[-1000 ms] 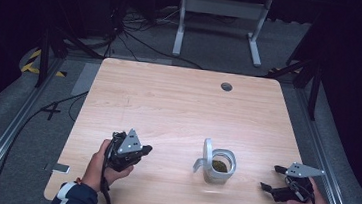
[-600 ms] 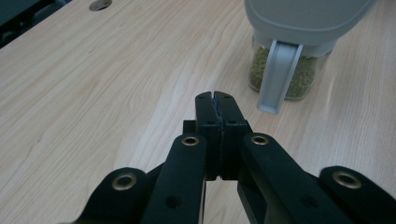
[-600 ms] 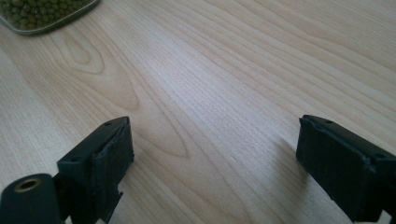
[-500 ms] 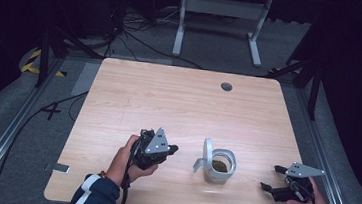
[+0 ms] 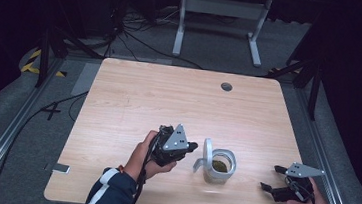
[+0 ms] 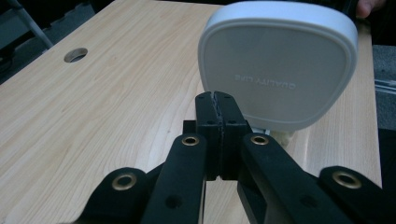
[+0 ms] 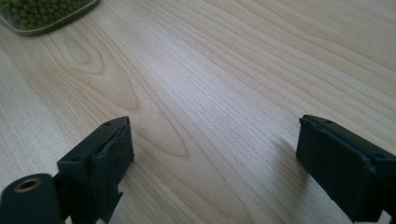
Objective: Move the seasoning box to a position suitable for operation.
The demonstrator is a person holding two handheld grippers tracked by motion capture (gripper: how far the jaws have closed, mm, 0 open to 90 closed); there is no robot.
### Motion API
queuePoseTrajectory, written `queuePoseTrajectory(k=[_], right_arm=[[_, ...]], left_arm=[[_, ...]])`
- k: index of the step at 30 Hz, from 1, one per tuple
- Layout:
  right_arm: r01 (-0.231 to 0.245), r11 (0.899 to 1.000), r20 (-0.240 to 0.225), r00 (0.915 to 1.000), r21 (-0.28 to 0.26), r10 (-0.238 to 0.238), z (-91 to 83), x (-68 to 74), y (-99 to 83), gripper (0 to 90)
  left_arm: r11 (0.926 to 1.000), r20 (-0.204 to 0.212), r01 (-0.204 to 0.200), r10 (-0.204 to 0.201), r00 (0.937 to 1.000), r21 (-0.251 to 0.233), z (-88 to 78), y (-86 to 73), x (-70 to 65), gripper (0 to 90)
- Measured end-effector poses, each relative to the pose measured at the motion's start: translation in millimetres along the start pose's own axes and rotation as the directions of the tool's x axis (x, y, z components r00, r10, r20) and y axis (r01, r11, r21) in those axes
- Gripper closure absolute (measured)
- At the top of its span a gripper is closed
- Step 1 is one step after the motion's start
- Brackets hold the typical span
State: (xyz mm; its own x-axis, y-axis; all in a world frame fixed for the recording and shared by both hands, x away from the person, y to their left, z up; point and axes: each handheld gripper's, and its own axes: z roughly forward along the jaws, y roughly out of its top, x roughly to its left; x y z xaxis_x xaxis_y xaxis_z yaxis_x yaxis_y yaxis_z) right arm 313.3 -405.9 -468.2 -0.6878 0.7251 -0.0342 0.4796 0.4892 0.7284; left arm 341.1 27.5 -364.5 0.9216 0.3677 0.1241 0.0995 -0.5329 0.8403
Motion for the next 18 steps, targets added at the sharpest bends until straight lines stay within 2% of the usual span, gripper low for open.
queuePoseTrajectory(k=[18], right_arm=[[0.0, 1.0, 0.0, 1.0, 0.0, 0.0, 0.0, 0.0, 0.0, 10.8]], left_arm=[[0.9997, 0.035, -0.024, 0.024, 0.9991, -0.008, 12.1, 13.8, -2.8, 90.0]])
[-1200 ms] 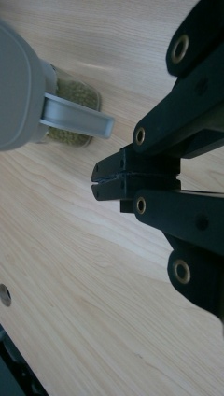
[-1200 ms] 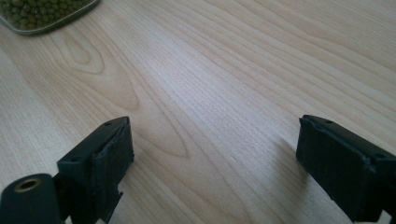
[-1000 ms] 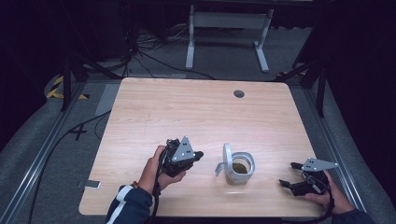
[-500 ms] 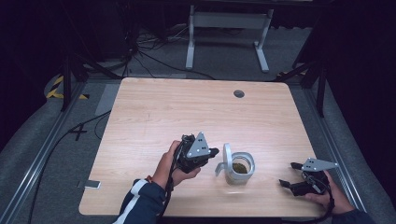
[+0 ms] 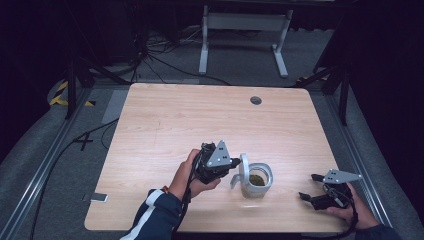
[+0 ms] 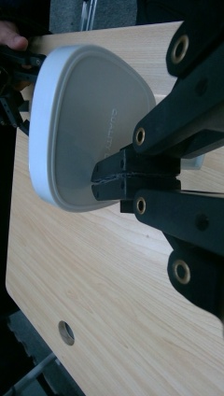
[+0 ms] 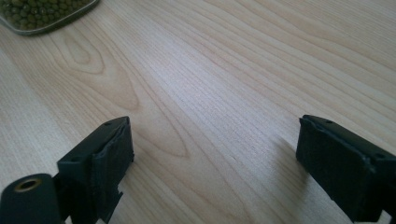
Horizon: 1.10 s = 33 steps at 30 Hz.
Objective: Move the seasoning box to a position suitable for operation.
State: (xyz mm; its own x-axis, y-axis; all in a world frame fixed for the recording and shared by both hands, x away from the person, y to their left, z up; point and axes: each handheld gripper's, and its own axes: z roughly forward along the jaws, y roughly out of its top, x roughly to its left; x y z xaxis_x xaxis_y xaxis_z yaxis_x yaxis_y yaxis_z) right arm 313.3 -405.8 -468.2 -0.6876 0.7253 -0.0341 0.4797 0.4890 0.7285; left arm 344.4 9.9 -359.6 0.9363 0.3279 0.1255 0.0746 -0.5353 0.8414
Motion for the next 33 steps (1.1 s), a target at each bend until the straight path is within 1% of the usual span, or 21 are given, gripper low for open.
queuePoseTrajectory(k=[4, 5, 6, 7, 8, 9, 11, 15, 16, 17, 18, 19, 20, 21, 23, 24, 25, 26, 27, 30, 33], right_arm=[[0.0, 1.0, 0.0, 1.0, 0.0, 0.0, 0.0, 0.0, 0.0, 10.8], [0.0, 1.0, 0.0, 1.0, 0.0, 0.0, 0.0, 0.0, 0.0, 10.8], [0.0, 1.0, 0.0, 1.0, 0.0, 0.0, 0.0, 0.0, 0.0, 10.8], [0.0, 1.0, 0.0, 1.0, 0.0, 0.0, 0.0, -0.1, 0.0, 10.8], [0.0, 1.0, 0.0, 1.0, 0.0, 0.0, 0.0, 0.0, 0.0, 10.8], [0.0, 1.0, 0.0, 1.0, 0.0, 0.0, 0.0, 0.0, 0.0, 10.8], [0.0, 1.0, 0.0, 1.0, 0.0, 0.0, 0.0, 0.0, 0.0, 10.8], [0.0, 1.0, 0.0, 1.0, 0.0, 0.0, 0.0, 0.0, 0.0, 10.8], [0.0, 1.0, 0.0, 1.0, 0.0, 0.0, 0.0, 0.0, 0.0, 10.8], [0.0, 1.0, 0.0, 1.0, 0.0, 0.0, 0.0, 0.0, 0.0, 10.8], [0.0, 1.0, 0.0, 1.0, 0.0, 0.0, 0.0, 0.0, 0.0, 10.8], [0.0, 1.0, 0.0, 1.0, 0.0, 0.0, 0.0, 0.0, 0.0, 10.8], [0.0, 1.0, 0.0, 1.0, 0.0, 0.0, 0.0, 0.0, 0.0, 10.8], [0.0, 1.0, 0.0, 1.0, 0.0, 0.0, 0.0, 0.0, 0.0, 10.8], [0.0, 1.0, 0.0, 1.0, 0.0, 0.0, 0.0, 0.0, 0.0, 10.8], [0.0, 1.0, 0.0, 1.0, 0.0, 0.0, 0.0, 0.0, 0.0, 10.8], [0.0, 1.0, 0.0, 1.0, 0.0, 0.0, 0.0, -0.1, 0.0, 10.8], [0.0, 1.0, 0.0, 1.0, 0.0, 0.0, 0.0, -0.1, 0.0, 10.8], [0.0, 1.0, 0.0, 1.0, 0.0, 0.0, 0.0, 0.0, 0.0, 10.8], [0.0, 1.0, 0.0, 1.0, 0.0, 0.0, 0.0, -0.1, 0.0, 10.8], [0.0, 1.0, 0.0, 1.0, 0.0, 0.0, 0.0, -0.1, 0.0, 10.8]], left_arm=[[0.9999, 0.004, -0.016, 0.016, 0.9999, -0.001, 1.2, 4.0, -0.8, 90.0], [1.0, 0.007, -0.003, 0.003, 1.0, 0.001, 1.5, 4.5, -1.6, 90.0], [0.9998, 0.004, -0.018, 0.018, 0.9998, 0.002, 2.2, 5.6, -0.6, 90.0], [1.0, 0.008, -0.009, 0.009, 0.9999, -0.004, 3.5, 6.4, -1.3, 90.0], [0.9998, 0.01, -0.018, 0.018, 0.9998, -0.001, 3.9, 7.6, -0.8, 90.0], [0.9999, 0.01, -0.011, 0.011, 0.9999, -0.001, 5.0, 8.5, -1.6, 90.0], [0.9996, 0.016, -0.028, 0.028, 0.9995, -0.002, 6.9, 11.4, -1.3, 90.0], [0.9995, 0.022, -0.032, 0.032, 0.9992, -0.009, 10.5, 15.4, -2.4, 90.0], [0.9995, 0.029, -0.03, 0.031, 0.9991, -0.002, 11.7, 16.4, -2.5, 90.0], [0.9995, 0.025, -0.032, 0.032, 0.9992, -0.001, 12.9, 17.1, -2.7, 90.0], [0.9991, 0.028, -0.043, 0.043, 0.9987, 0.003, 13.8, 17.5, -2.0, 90.0], [0.9994, 0.031, -0.034, 0.034, 0.9989, -0.001, 15.6, 17.5, -2.4, 90.0], [0.9993, 0.032, -0.038, 0.038, 0.9988, 0.004, 16.5, 17.8, -1.9, 90.0], [0.9995, 0.035, -0.03, 0.03, 0.9989, 0.003, 17.9, 17.9, -2.0, 90.0], [0.9992, 0.038, -0.039, 0.039, 0.9985, 0.003, 19.8, 18.3, -1.1, 90.0], [0.9995, 0.038, -0.032, 0.031, 0.9988, 0.009, 20.6, 18.5, -1.8, 90.0], [0.999, 0.039, -0.043, 0.042, 0.9983, 0.01, 21.4, 18.6, -1.2, 90.0], [0.9991, 0.04, -0.042, 0.041, 0.9983, 0.013, 21.5, 18.4, -1.6, 90.0], [0.9993, 0.036, -0.037, 0.036, 0.9987, 0.007, 19.6, 17.8, -1.6, 90.0], [0.9991, 0.024, -0.041, 0.04, 0.9989, 0.012, 13.3, 16.1, 0.2, 90.0], [0.9995, -0.001, -0.03, 0.03, 0.9996, 0.013, 0.4, 9.0, 5.9, 90.0]])
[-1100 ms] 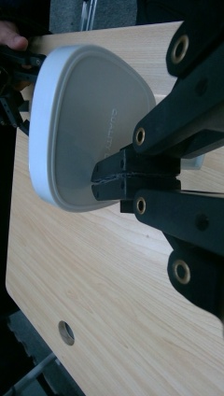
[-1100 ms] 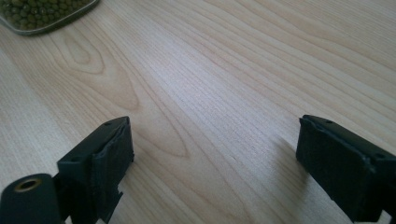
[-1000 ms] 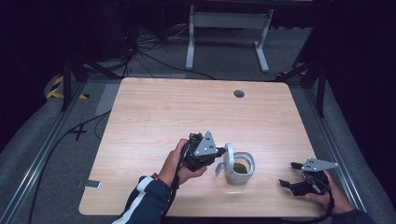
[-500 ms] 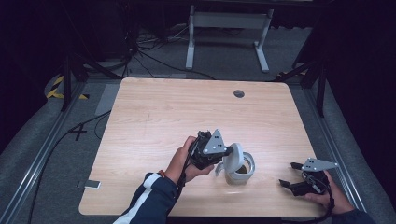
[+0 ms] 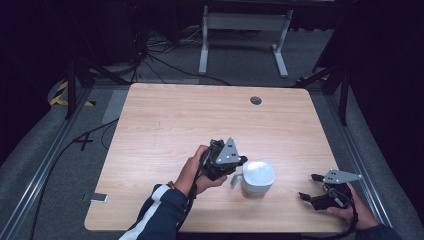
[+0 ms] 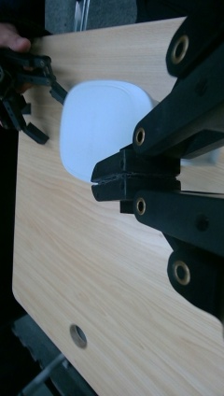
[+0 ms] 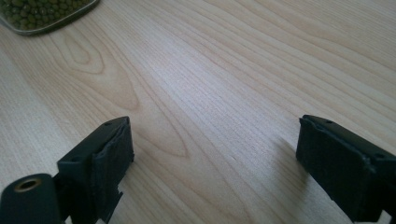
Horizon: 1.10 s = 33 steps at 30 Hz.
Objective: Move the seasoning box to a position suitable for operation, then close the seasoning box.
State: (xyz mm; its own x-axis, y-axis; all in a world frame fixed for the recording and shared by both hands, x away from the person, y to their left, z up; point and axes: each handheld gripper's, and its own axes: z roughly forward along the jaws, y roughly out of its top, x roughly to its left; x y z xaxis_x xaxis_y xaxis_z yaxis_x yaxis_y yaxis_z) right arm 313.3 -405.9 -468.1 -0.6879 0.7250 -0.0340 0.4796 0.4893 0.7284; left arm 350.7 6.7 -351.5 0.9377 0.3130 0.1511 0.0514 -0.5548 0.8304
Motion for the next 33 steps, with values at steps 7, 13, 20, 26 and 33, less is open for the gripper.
queuePoseTrajectory(k=[7, 13, 20, 26, 33], right_arm=[[0.0, 1.0, 0.0, 1.0, 0.0, 0.0, 0.0, 0.0, 0.0, 10.8], [-0.002, 1.0, 0.003, 1.0, 0.0, 0.002, 0.1, 0.0, 0.1, 10.7], [-0.005, 1.0, 0.005, 1.0, 0.001, 0.005, -0.1, 0.1, 0.0, 10.7], [-0.013, 1.0, 0.015, 0.9998, 0.0, 0.013, -0.6, 0.4, -0.5, 10.7], [-0.017, 1.0, 0.02, 0.9997, 0.001, 0.017, -0.6, 0.7, -0.6, 10.5]], left_arm=[[0.998, -0.064, 0.054, -0.052, 0.9966, 0.031, -29.2, -32.1, 15.5, 88.6], [0.993, -0.117, 0.089, -0.08, 0.9899, 0.078, -49.7, -63.7, 21.7, 85.7], [0.986, -0.172, 0.112, -0.09, 0.9809, 0.123, -63.6, -88.2, 29.1, 75.9], [0.9742, -0.235, 0.176, -0.139, 0.9619, 0.142, -76.6, -116.8, 35.7, 57.7], [0.9514, -0.274, 0.219, -0.156, 0.949, 0.216, -87.2, -151.0, 37.7, 41.5]])
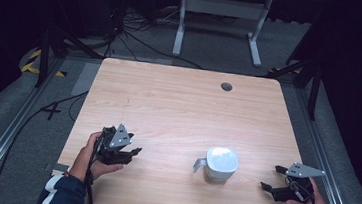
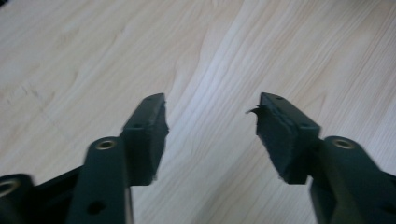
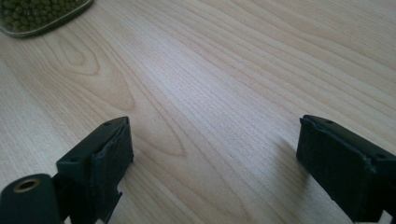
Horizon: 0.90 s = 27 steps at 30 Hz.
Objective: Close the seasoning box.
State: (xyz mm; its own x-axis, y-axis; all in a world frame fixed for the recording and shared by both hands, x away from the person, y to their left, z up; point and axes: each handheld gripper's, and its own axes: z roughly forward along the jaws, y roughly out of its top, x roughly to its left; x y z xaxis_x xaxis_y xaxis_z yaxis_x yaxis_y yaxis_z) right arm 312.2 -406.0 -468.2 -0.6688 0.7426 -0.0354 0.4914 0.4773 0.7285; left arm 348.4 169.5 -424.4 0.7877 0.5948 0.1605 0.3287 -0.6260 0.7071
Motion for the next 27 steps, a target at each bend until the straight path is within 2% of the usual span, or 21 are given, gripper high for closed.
queuePoseTrajectory(k=[5, 10, 12, 13, 14, 16, 17, 18, 27], right_arm=[[0.0, 1.0, 0.0, 1.0, -0.001, 0.0, 0.1, 0.0, 0.0, 10.5], [-0.008, 1.0, 0.005, 1.0, 0.001, 0.008, -0.7, 0.3, -0.6, 10.5], [-0.008, 1.0, 0.006, 0.9999, 0.001, 0.008, -0.9, 0.2, -0.7, 10.5], [-0.008, 1.0, 0.006, 0.9999, 0.001, 0.008, -0.9, 0.2, -0.7, 10.5], [-0.008, 1.0, 0.006, 0.9999, 0.001, 0.008, -0.9, 0.3, -0.8, 10.5], [-0.008, 1.0, 0.005, 0.9999, 0.001, 0.008, -0.9, 0.3, -0.7, 10.5], [-0.008, 1.0, 0.005, 1.0, 0.001, 0.008, -0.9, 0.2, -0.8, 10.6], [-0.006, 1.0, 0.006, 1.0, 0.0, 0.006, -0.9, 0.1, -0.8, 10.6], [-0.004, 1.0, 0.006, 1.0, 0.0, 0.004, -1.1, 0.1, -0.9, 10.7]], left_arm=[[0.9984, 0.025, 0.035, -0.036, 0.9991, 0.045, 3.8, -21.8, 4.4, 33.6], [0.9959, 0.05, 0.07, -0.073, 0.9961, 0.057, 6.4, -45.6, 3.3, 24.6], [0.9925, 0.067, 0.108, -0.112, 0.9915, 0.057, 9.6, -57.7, 1.4, 22.5], [0.9925, 0.067, 0.108, -0.112, 0.9915, 0.057, 9.6, -57.7, 1.4, 21.6], [0.9892, 0.095, 0.142, -0.144, 0.9849, 0.036, 11.0, -64.7, 0.7, 20.3], [0.9879, 0.097, 0.154, -0.155, 0.9831, 0.022, 11.4, -67.5, 1.0, 19.6], [0.9894, 0.089, 0.145, -0.145, 0.9854, 0.01, 11.8, -69.0, 1.5, 17.4], [0.9863, 0.085, 0.164, -0.165, 0.9827, 0.015, 12.2, -68.9, 0.4, 15.7], [0.9865, 0.083, 0.163, -0.164, 0.9829, 0.014, 12.4, -68.9, 0.6, 14.4]])
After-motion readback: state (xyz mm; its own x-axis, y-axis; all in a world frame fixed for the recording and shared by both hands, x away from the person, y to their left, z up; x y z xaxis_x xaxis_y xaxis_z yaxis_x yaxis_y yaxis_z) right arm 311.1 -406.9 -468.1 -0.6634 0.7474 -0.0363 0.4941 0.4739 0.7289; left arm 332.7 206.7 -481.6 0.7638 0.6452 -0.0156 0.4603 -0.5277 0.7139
